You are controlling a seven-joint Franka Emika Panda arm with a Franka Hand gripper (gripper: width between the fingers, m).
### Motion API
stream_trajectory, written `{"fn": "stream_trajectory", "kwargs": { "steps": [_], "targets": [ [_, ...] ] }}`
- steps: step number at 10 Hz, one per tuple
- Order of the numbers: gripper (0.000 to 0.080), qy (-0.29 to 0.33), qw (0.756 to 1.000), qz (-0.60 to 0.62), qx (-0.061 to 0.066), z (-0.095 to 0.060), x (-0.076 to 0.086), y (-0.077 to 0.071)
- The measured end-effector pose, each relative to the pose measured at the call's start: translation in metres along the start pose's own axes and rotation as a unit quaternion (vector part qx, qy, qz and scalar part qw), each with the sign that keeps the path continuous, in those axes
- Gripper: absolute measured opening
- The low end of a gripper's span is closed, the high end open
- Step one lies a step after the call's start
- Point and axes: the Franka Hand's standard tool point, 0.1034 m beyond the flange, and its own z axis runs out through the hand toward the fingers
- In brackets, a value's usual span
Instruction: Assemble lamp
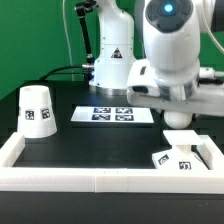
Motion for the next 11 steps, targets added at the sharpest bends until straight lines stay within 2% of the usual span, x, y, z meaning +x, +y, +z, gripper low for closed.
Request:
{"fn": "stream_trajectory", "kwargs": {
  "steps": [3,4,5,7,9,10,11],
  "targets": [
    [0.0579,-0.005,1.0,0.0,0.015,-0.049,-0.003,0.011],
    [0.0579,0.004,1.0,0.001,0.019,-0.058,-0.001,0.012],
    [0.0579,0.009,1.0,0.0,0.019,-0.056,0.0,0.011],
    [0.0579,0.074,0.997,-0.003,0.029,-0.058,0.008,0.004],
    [0.0579,0.148,0.988,-0.009,0.036,-0.059,0.009,0.001],
    [0.0579,0.174,0.984,-0.024,0.03,-0.066,0.011,0.004],
    [0.0579,0.215,0.976,-0.029,0.035,-0.077,0.016,0.003]
  ]
}}
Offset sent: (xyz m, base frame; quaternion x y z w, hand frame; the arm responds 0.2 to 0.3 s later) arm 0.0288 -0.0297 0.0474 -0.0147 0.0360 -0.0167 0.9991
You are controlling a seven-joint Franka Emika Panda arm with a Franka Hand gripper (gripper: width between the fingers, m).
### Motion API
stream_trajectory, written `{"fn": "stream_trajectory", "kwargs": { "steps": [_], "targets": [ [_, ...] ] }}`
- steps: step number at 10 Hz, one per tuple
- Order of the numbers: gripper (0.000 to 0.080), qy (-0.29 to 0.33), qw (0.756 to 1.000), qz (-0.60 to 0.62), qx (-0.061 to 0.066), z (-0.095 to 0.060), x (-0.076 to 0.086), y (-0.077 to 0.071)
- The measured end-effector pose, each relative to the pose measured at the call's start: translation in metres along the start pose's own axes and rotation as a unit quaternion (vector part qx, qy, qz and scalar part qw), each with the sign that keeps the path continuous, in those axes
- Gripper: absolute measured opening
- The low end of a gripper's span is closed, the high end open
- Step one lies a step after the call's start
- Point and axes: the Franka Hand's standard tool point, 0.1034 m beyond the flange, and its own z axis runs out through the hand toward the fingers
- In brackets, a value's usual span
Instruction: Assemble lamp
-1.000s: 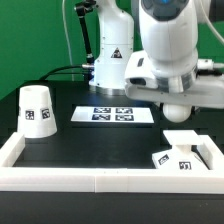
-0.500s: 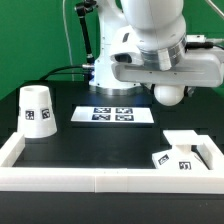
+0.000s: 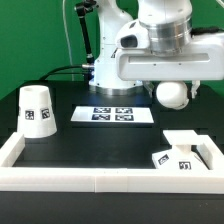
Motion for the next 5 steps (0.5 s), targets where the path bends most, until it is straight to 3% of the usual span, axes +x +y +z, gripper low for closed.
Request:
{"fn": "stream_trajectory", "kwargs": {
  "steps": [1,3,4,5],
  "targets": [
    [0.0579,0.04,0.999,-0.013,0.003,-0.007,0.005,0.002],
    [0.0579,0.108,0.992,-0.061,-0.004,-0.021,0.017,0.009],
    [0.0579,0.152,0.986,-0.073,-0.006,-0.025,0.024,0.01],
    [0.0579,0.187,0.98,-0.069,0.0,-0.021,0.023,0.007]
  ]
}}
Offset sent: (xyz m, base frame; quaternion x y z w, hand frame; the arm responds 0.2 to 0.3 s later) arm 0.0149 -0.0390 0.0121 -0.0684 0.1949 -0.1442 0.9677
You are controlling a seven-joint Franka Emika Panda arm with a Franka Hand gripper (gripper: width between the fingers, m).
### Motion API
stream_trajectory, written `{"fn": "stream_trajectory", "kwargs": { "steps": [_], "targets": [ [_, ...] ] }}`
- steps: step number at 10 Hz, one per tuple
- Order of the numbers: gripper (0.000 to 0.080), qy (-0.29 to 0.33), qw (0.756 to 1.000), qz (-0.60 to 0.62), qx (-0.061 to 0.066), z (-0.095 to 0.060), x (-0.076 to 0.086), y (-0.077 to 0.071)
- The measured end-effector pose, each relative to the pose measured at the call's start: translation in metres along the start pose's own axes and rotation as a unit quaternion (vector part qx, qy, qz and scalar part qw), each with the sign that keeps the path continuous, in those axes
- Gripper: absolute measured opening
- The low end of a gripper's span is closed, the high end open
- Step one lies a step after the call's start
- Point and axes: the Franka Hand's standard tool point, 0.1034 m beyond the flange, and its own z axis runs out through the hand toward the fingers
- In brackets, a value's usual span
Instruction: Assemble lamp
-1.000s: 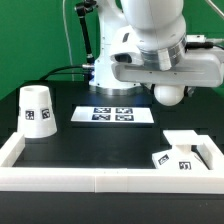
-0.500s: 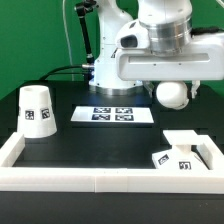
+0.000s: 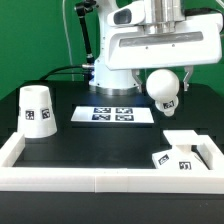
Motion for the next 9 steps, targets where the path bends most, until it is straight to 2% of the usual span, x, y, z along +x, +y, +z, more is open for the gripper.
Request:
{"fn": "stream_trajectory", "kwargs": {
  "steps": [4,5,7,9],
  "targets": [
    [0.0579,0.126,0.992,-0.023,0.01,0.002,-0.001,-0.006],
    [0.0579,0.118,0.991,-0.059,0.003,0.002,-0.002,-0.003],
    [0.0579,0.121,0.989,-0.089,0.0,-0.007,0.008,-0.002],
    [0.0579,0.123,0.987,-0.103,-0.002,-0.019,0.024,0.002]
  ]
}}
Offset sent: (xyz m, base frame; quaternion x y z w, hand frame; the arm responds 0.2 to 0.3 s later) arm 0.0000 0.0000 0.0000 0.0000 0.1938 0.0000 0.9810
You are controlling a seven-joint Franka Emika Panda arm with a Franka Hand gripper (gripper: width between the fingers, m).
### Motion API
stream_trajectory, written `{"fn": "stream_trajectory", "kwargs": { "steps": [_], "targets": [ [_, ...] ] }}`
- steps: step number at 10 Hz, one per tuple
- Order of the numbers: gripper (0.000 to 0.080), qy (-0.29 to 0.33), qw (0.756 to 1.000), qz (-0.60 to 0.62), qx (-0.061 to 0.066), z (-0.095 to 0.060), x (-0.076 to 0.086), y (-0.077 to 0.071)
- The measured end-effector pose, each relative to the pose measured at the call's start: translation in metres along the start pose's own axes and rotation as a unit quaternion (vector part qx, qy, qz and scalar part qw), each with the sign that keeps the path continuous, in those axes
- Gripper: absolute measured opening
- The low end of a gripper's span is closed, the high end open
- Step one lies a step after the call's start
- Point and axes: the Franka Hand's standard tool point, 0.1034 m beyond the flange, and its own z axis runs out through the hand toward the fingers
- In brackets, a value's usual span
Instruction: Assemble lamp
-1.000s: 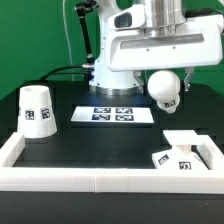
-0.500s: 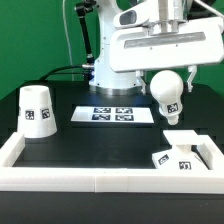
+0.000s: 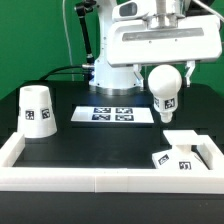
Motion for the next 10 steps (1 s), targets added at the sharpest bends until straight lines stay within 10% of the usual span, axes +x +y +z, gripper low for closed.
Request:
{"fn": "stream_trajectory", "kwargs": {
  "steps": [10],
  "targets": [
    [0.0579,0.115,0.99,-0.079,-0.023,-0.011,0.029,0.012]
  ]
}}
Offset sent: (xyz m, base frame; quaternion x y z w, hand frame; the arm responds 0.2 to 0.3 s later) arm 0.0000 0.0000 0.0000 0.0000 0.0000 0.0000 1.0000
